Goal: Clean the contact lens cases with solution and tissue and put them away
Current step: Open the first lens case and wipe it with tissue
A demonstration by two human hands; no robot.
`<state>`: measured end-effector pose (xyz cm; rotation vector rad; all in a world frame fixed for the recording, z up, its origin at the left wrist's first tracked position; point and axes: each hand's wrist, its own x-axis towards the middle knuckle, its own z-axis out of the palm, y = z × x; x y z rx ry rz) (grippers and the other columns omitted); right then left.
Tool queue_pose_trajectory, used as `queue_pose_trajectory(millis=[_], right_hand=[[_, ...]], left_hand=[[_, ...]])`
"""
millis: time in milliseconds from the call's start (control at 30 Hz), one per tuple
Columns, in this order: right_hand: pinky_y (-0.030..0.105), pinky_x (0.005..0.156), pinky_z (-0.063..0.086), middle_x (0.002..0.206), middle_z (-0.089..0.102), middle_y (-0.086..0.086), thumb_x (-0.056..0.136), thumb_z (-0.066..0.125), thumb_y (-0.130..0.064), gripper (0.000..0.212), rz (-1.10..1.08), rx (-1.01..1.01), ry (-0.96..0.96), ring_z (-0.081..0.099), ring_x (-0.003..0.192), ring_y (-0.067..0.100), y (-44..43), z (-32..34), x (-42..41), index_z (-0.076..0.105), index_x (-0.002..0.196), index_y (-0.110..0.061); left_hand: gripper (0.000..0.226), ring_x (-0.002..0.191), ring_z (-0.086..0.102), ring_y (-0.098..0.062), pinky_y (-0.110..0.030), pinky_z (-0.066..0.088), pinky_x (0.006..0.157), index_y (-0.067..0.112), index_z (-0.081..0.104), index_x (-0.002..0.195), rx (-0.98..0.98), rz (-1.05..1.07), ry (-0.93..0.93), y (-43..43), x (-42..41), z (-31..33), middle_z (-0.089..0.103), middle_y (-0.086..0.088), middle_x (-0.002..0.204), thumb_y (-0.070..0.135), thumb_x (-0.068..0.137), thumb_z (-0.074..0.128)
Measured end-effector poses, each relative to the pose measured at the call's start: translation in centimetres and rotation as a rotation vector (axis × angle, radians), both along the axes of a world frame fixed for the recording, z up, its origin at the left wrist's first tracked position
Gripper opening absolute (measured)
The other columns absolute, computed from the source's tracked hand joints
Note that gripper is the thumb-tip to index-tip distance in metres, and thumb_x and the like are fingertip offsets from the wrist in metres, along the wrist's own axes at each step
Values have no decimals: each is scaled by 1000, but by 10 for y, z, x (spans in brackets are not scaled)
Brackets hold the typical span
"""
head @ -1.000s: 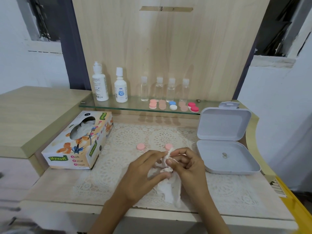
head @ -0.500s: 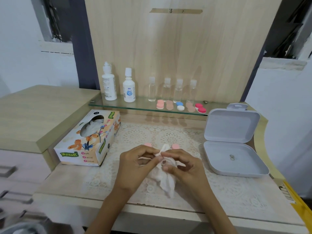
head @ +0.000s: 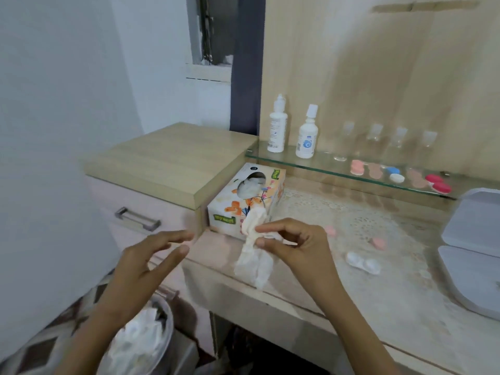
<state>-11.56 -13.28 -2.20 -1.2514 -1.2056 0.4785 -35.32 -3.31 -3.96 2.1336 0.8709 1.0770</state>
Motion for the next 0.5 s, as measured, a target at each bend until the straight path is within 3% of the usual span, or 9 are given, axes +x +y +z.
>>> queue_pose_trajectory(millis=[67, 167, 333, 500], right_hand=[[29, 82, 55, 89, 74, -5, 71, 78, 2, 23, 53, -2, 15, 68, 89, 10, 18, -3, -25, 77, 84, -17], [20, 79, 52, 89, 74, -6, 74, 75, 3, 24, 130, 16, -32, 68, 87, 7, 45, -7, -68, 77, 87, -17], [13, 73, 49, 91, 73, -9, 76, 72, 1, 23, 230, -39, -89, 67, 85, 2, 80, -26, -138, 77, 88, -18], [10, 73, 47, 90, 72, -11, 76, 70, 3, 25, 258, -141, -141, 65, 85, 2, 112, -68, -188, 77, 87, -18]], left_hand=[[18, 97, 62, -4, -21, 50, 78, 36, 68, 105, -15, 93, 44, 9, -32, -7, 67, 22, 106, 40, 88, 61], [23, 87, 64, -17, -27, 51, 79, 35, 67, 105, -26, 162, 51, 17, -71, -17, 68, 15, 106, 47, 88, 57], [18, 94, 64, -6, -14, 47, 84, 26, 68, 106, -36, 221, 58, 24, -111, -39, 68, 15, 105, 30, 91, 58], [18, 99, 61, 1, -17, 45, 87, 26, 68, 106, -106, 262, 71, 37, -142, -75, 68, 18, 105, 26, 90, 60]])
